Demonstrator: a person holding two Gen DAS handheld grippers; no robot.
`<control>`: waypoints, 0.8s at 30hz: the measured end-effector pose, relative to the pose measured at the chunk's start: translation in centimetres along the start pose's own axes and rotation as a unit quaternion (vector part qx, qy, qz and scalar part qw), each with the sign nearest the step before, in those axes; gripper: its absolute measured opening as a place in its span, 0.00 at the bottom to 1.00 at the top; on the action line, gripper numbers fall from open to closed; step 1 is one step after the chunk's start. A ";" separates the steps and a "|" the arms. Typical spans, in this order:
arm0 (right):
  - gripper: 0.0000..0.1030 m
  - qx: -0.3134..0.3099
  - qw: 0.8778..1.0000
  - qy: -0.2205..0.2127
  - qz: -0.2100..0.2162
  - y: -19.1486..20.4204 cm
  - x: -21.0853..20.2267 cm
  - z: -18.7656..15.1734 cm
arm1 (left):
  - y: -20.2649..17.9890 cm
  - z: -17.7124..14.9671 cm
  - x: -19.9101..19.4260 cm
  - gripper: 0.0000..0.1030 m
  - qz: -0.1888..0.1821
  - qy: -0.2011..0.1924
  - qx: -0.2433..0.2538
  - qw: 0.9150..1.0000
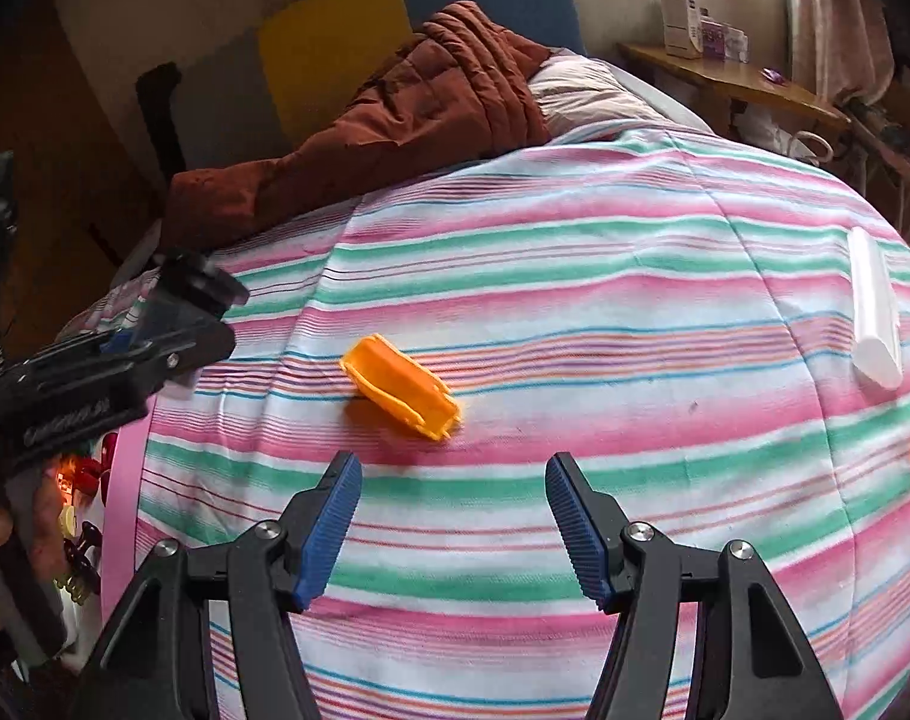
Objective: Organize rigid objects
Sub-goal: 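Grasp the black-and-clear cup with the left gripper while the right grasps the orange scoop, then carry the black-and-clear cup into the tray and open the left gripper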
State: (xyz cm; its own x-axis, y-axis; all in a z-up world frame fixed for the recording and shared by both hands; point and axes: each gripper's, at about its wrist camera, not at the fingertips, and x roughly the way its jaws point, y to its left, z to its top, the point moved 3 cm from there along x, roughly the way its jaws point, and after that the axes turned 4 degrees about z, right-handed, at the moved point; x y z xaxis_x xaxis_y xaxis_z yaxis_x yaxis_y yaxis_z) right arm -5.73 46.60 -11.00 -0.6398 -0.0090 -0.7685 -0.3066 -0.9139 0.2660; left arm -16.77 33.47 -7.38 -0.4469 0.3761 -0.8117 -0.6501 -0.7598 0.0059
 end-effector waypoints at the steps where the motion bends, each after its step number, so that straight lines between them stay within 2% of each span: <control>1: 0.63 -0.014 1.000 0.001 0.000 0.6 0.6 0.7 | 0.3 -0.5 -1.2 0.42 0.005 -0.009 -0.003 1.000; 3: 0.64 -0.042 0.999 0.006 0.000 1.9 1.9 2.1 | 0.8 -1.2 -2.6 0.42 0.011 -0.016 -0.013 1.000; 5: 0.73 -0.069 0.998 0.015 -0.002 3.0 3.3 3.2 | 1.3 -2.0 -4.2 0.42 0.022 -0.026 -0.027 0.999; 11: 0.72 -0.086 0.994 0.063 -0.013 3.5 7.6 4.3 | 2.7 -4.1 -7.3 0.42 0.040 -0.041 -0.053 0.997; 12: 0.68 -0.085 0.994 0.072 -0.016 3.4 8.1 4.1 | 2.8 -4.3 -7.7 0.42 0.041 -0.043 -0.054 0.997; 13: 0.50 -0.084 0.993 0.082 -0.015 3.4 8.5 3.8 | 2.9 -4.6 -8.0 0.42 0.040 -0.043 -0.055 0.997; 14: 0.36 -0.088 0.992 0.086 -0.025 3.3 8.7 3.4 | 3.0 -4.9 -8.4 0.42 0.041 -0.045 -0.058 0.996; 15: 0.28 -0.098 0.991 0.076 -0.040 3.4 8.4 3.2 | 3.1 -5.2 -8.9 0.42 0.044 -0.049 -0.058 0.996; 24: 0.26 -0.120 0.988 0.092 -0.029 4.0 5.5 -1.2 | 3.9 -7.3 -11.7 0.42 0.054 -0.068 -0.068 0.994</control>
State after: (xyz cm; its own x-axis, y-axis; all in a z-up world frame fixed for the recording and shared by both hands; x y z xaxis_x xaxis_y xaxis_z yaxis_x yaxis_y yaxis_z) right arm -9.66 42.39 -14.86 -0.4796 -0.0068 -0.8774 -0.1487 -0.9849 0.0889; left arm -9.55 22.26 -2.15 -0.5951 0.3493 -0.7237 -0.5082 -0.8612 0.0022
